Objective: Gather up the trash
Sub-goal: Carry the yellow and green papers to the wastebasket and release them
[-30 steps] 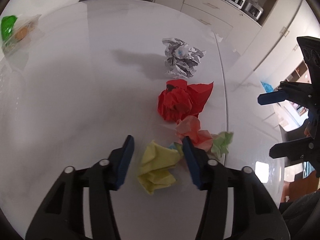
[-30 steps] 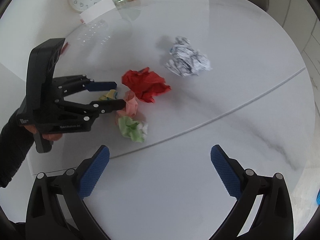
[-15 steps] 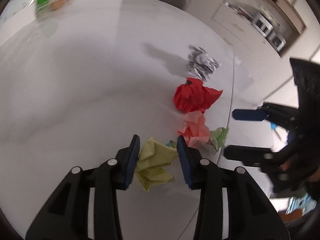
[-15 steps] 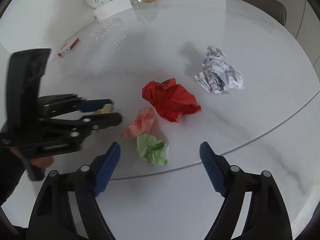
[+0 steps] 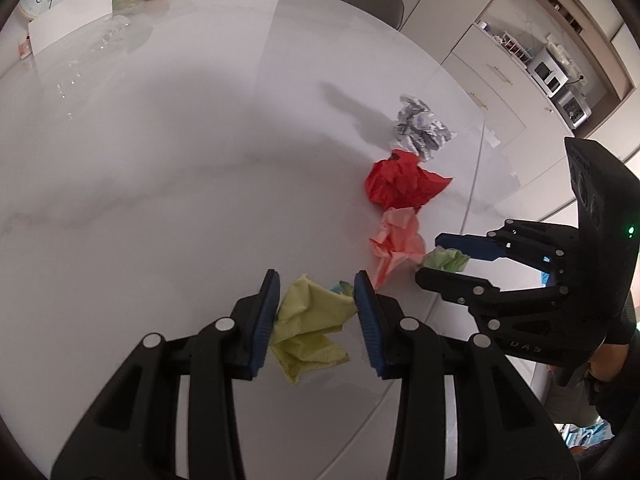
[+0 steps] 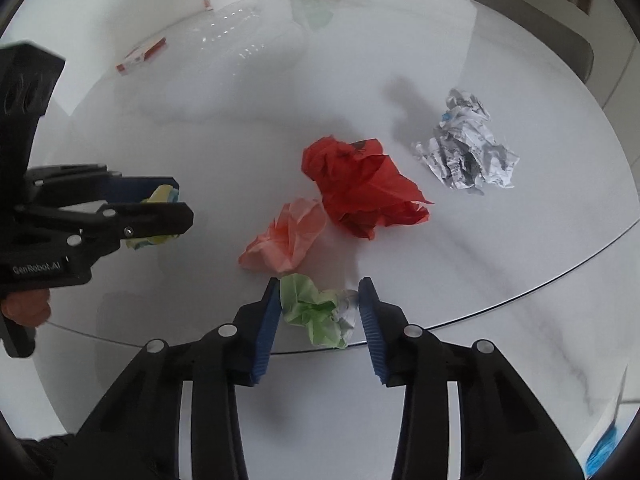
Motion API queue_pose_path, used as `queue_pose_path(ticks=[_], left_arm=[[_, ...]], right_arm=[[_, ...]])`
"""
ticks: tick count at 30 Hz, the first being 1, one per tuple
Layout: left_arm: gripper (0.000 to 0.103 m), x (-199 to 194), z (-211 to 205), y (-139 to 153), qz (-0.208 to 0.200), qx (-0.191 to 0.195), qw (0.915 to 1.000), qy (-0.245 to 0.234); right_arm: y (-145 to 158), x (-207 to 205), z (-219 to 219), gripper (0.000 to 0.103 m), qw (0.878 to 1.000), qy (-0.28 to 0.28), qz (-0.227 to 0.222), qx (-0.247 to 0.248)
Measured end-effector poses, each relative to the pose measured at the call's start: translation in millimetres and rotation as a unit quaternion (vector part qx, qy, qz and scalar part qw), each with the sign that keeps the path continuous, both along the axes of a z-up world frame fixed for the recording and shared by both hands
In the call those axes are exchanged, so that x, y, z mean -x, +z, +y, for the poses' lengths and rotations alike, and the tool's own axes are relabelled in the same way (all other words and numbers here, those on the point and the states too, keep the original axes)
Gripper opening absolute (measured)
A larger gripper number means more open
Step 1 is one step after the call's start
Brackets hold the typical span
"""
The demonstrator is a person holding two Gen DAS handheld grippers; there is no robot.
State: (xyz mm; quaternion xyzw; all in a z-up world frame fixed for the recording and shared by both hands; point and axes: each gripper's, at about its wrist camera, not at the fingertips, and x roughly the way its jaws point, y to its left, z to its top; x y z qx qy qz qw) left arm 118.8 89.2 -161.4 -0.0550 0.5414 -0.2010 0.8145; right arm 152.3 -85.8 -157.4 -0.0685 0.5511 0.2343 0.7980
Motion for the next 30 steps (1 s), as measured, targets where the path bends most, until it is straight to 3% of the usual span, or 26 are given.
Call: queue_pose_path(ticks=[5,8,15,24,30], left_arm=[[0.038,10.1,-18.6,12.4,-0.005,0.005,0.9999,-0.011],[0.038,23.9,-40.2,26.1,-0.011,0.009,0.9993,-0.035],[0.038,64.7,-127.9,53.2,-0.018,0.024,0.9920,-0.123],[0.038,133.2,-262.9,76.0,-0.025,0.029,0.9648,-0.260],[0.038,168.3,-324.9,81.3,-0.032,0.018,0.9439,-0.328]], right_arm=[[17.6,12.4,-38.5,0.039,0.997,-0.046,0.013,-0.067],[40.9,40.9,-77.0,0.039,0.992,-0.081,0.008,-0.092],[74.8,117.6,-161.1,0.040,0.983,-0.167,-0.007,-0.073],[69.5,255.9,-277.4,0.041,0.945,-0.326,0.001,-0.020],[46.8,311.1,-314.7,0.042,0.927,-0.374,0.020,-0.015]])
